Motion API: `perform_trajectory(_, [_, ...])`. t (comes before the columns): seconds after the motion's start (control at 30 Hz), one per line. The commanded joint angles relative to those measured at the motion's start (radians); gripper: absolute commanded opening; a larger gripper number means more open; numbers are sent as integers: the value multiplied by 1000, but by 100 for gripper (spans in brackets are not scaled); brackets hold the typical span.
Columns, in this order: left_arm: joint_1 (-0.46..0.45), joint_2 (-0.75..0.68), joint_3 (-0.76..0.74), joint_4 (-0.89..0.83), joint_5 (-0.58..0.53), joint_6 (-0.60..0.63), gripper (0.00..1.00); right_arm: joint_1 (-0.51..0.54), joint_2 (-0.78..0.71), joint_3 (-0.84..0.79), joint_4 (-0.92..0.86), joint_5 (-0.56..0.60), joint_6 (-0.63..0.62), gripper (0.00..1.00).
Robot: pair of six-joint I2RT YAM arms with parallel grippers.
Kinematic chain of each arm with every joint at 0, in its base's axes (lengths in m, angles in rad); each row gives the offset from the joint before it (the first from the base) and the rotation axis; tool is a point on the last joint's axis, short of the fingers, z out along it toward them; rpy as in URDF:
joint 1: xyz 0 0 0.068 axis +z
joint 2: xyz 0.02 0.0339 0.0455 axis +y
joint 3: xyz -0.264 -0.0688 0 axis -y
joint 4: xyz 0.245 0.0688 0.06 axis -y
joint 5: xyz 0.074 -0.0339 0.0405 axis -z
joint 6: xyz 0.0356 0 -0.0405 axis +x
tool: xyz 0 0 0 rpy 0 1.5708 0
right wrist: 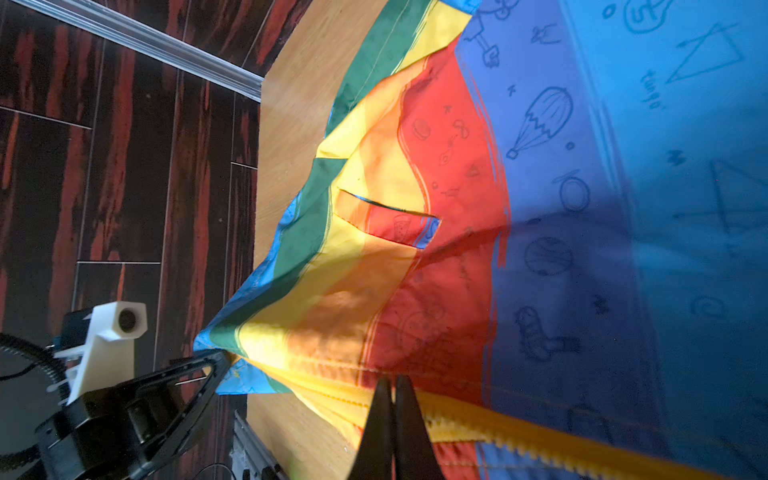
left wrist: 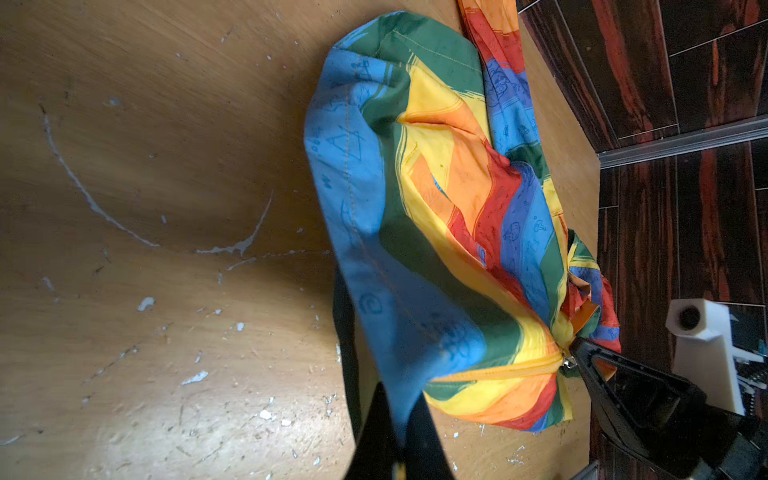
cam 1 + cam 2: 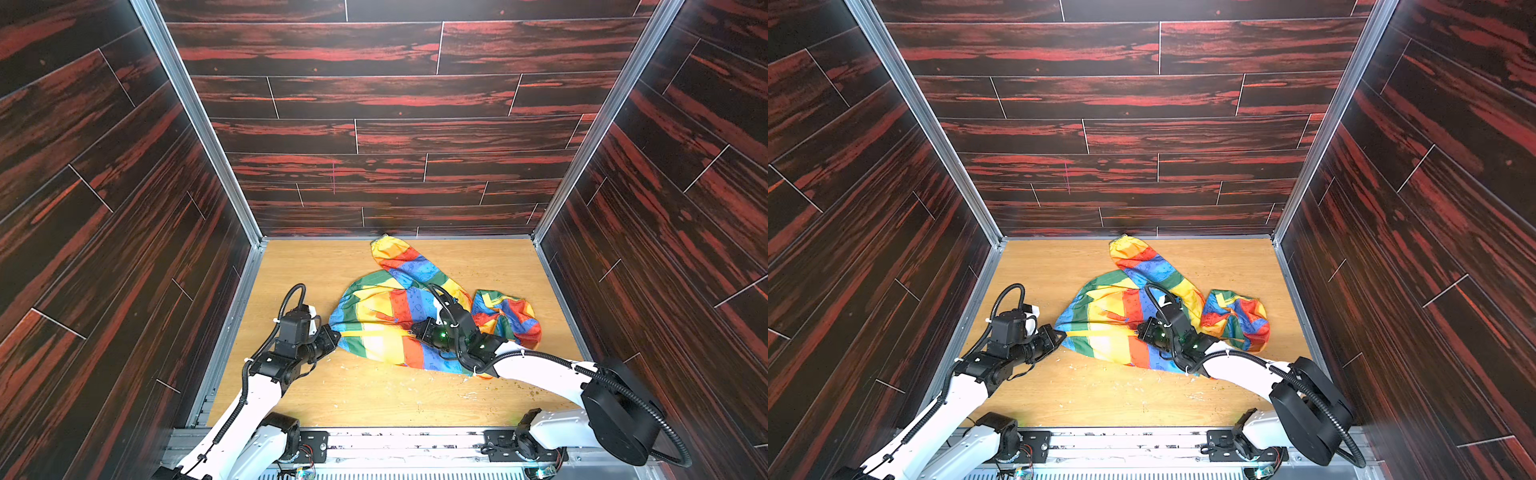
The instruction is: Zip up the jacket
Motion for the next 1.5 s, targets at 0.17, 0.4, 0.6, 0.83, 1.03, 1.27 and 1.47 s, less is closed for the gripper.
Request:
perform_trajectory(0.17, [19, -21, -18, -15, -54, -10, 0, -25, -39, 12, -78, 66, -18, 0])
perform_trajectory(0.4, [19, -25, -19, -15, -56, -10, 0, -38, -53, 9, -108, 82, -27, 0])
perform_trajectory(0.6, [23, -27, -20, -16, -58, -10, 0, -54, -68, -5, -117, 84, -30, 0])
perform_trajectory(0.83, [24, -29, -20, -18, -59, -11, 0, -82, -90, -23, -132, 81, -34, 0])
perform_trajectory(1.03, [27, -27, -17, -19, -59, -9, 0, -105, -110, -40, -141, 78, -38, 0])
perform_trajectory(1.27, [28, -27, -17, -20, -61, -10, 0, -130, -130, -56, -158, 75, -45, 0])
perform_trajectory(1.47, [28, -29, -10, -23, -63, -9, 0, -149, -151, -69, -171, 75, -48, 0])
